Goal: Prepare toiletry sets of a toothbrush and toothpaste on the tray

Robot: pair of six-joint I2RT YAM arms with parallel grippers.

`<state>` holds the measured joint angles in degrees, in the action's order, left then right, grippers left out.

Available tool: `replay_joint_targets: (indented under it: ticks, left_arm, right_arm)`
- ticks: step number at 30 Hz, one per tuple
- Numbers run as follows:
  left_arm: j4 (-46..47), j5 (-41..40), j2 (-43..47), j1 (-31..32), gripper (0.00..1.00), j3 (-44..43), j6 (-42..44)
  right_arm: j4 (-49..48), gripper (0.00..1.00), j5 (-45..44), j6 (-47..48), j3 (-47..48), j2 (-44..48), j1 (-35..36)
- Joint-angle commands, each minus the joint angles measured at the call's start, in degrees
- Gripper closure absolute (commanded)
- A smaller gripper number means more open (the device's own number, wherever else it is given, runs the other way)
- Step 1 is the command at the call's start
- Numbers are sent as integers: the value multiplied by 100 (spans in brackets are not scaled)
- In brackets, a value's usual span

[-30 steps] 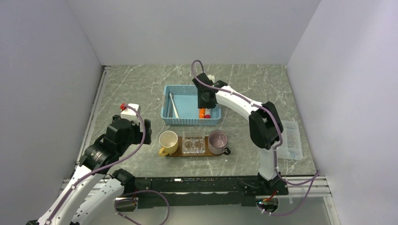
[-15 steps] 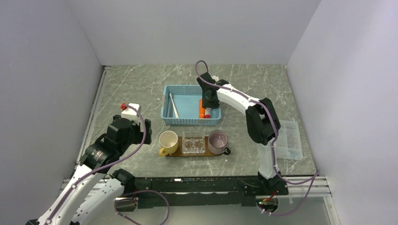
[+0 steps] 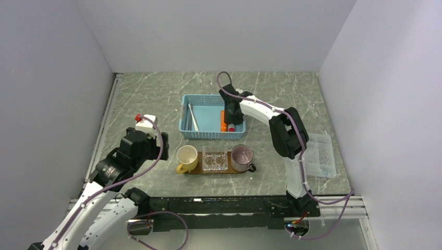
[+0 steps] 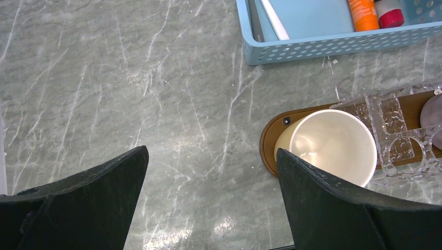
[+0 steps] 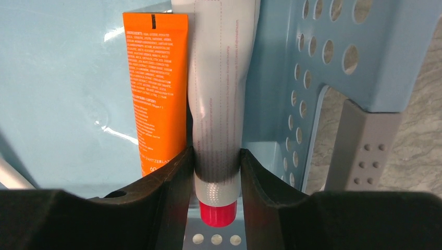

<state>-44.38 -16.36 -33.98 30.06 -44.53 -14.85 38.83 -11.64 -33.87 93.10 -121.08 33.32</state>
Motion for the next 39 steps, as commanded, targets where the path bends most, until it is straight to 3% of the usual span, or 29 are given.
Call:
replay_joint_targets:
  ticks: [1,9,17,27,39]
  left_arm:
    - [147,39,-21,-29,1,-55,-27]
    - [136,35,-14,-27,1,-55,-27]
    - [138,25,-11,-30,1,-55,-28]
    - [138,45,-24,-36,1,-56,-27]
    - [161,225,-30,-36,1,-49,-9]
  right_arm:
    - [-136,61,87,-76,-139,5,-24]
    - [-81,82,18,-44,-60,162,-24]
    - [43,84,-328,141,97,809,-16]
    - [-695,88,-228,819,-602,1978,94]
    - [-939,88,-137,1813,-1130,3181,883]
